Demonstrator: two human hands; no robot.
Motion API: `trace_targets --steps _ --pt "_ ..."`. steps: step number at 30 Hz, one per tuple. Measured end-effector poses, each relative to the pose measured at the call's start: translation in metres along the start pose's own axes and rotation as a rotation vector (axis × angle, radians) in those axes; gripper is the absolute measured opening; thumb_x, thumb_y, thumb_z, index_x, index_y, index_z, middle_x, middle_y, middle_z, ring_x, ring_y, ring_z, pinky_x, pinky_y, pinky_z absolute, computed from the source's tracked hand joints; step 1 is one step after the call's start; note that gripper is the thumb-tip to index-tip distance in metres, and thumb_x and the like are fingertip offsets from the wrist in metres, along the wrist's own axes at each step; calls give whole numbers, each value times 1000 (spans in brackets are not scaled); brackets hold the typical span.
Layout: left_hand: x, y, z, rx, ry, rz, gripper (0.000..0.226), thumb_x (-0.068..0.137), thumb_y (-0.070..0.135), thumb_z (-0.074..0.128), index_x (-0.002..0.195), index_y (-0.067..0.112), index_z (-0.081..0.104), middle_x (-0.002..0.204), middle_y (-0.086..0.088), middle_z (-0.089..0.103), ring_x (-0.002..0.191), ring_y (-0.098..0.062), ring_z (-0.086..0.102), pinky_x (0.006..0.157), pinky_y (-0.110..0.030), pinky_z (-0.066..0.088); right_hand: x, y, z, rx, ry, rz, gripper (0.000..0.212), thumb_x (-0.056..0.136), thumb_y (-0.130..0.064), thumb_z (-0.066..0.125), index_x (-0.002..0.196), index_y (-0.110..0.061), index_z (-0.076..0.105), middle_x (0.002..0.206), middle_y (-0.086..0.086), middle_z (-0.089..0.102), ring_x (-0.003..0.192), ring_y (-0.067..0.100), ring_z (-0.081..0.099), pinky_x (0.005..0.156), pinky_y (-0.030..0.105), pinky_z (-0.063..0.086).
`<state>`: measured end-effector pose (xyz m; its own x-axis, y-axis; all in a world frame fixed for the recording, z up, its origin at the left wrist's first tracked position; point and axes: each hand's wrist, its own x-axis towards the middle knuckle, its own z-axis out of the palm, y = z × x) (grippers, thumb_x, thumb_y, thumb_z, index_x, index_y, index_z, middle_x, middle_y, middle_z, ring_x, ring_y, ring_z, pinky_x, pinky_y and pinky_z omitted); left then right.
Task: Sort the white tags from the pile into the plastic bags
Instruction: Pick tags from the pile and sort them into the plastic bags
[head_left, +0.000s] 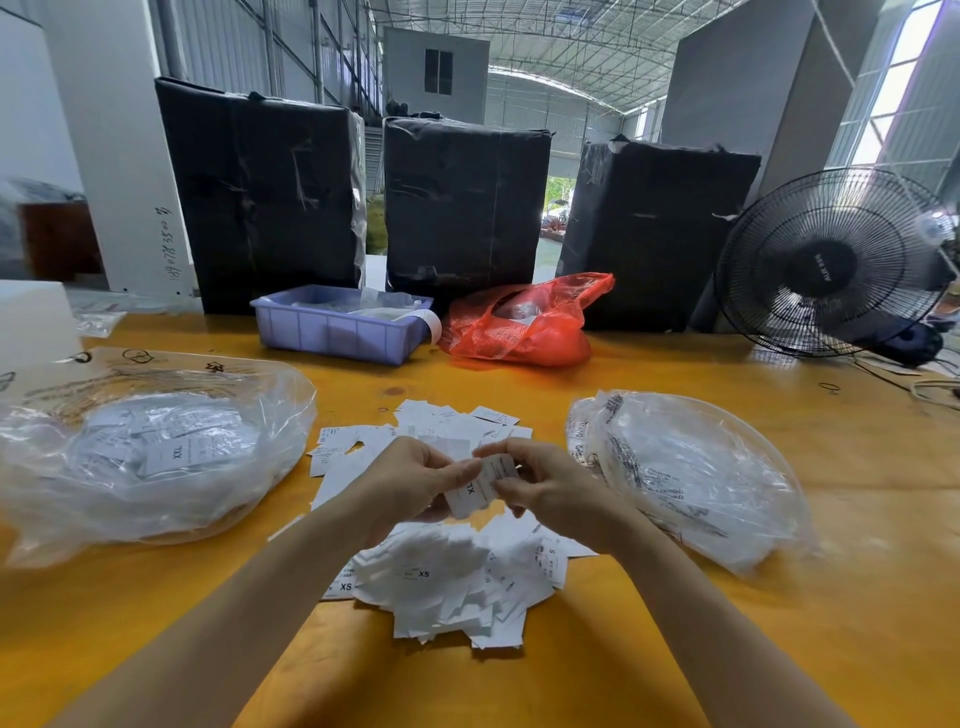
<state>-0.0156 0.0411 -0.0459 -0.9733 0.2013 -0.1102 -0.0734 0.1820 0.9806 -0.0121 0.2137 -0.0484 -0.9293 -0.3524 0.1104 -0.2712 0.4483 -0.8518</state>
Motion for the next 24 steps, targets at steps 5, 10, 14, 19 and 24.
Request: trace_targets --steps 5,10,14,19,24 --pt "-1 -2 5 -66 0 -5 26 88 29 62 83 6 73 77 -10 73 69 -18 69 60 -23 55 3 2 5 181 218 -67 31 85 -1 66 114 -4 54 68 6 62 54 13 59 57 27 51" --pt "-2 -2 11 -200 99 -33 26 89 32 62 82 8 70 67 -7 67 68 -21 63 55 -25 51 6 6 14 152 334 -121 9 86 -8 67 94 -6 68 69 12 67 58 22 63 62 40 55" --pt "-3 -2 15 -258 109 -61 27 88 36 62 83 10 70 68 -10 66 69 -26 62 57 -27 44 7 2 21 133 310 -145 14 89 -9 63 99 -11 72 88 8 71 85 27 67 79 47 56" --pt "-1 -2 15 -401 109 -78 31 88 39 60 100 12 70 70 -10 63 63 -22 58 57 -28 47 5 -1 21 294 212 -112 22 87 -8 66 106 -19 69 93 6 71 75 8 66 69 24 56" --pt "3 -3 13 -352 66 -75 38 85 47 58 102 14 69 79 -11 67 65 -20 62 57 -28 49 5 2 14 399 328 20 11 80 -1 71 88 -8 70 75 8 70 63 12 66 57 20 49"
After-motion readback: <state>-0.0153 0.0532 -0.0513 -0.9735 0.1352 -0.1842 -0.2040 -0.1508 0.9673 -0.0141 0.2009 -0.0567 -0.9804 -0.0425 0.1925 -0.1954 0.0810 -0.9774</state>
